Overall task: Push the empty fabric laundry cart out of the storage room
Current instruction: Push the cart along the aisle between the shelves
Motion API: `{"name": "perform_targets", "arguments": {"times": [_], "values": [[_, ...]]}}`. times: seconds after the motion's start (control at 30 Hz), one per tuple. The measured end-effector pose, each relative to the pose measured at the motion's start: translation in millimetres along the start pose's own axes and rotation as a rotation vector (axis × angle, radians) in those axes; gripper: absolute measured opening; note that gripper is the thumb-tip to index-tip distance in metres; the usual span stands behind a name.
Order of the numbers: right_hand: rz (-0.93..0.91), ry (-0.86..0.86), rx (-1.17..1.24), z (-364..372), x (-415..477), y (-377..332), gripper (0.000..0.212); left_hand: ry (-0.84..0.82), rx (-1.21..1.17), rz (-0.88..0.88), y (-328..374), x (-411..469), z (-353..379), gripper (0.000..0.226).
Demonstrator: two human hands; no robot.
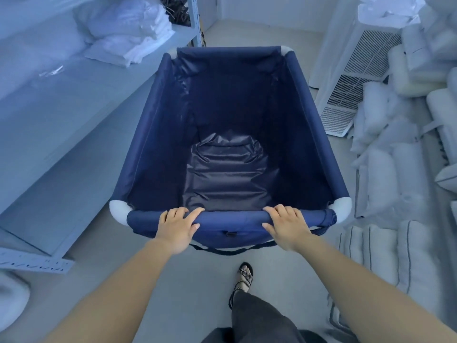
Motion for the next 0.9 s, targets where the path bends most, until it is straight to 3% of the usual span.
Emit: {"name": "perform_targets", "arguments": {"times": [0.43,0.9], "values": [[-0.056,-0.022,-0.014,40,-102,-32,0.049,-0.02,-0.04,-0.017,1,-116,57,0.047],[0.062,-0.095,0.06,47,-113,-39,0.055,0.013,-0.087,0.01,-6,-134,52,0.045]]}}
Point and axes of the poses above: each hand's wrist, its own x-axis towards the middle knuckle, its own z-axis out of the palm, y = z × x, the point moved 6 cm from there along x, towards the middle knuckle, and after that the axes turned 11 degrees about -z, right-handed, at the moved point
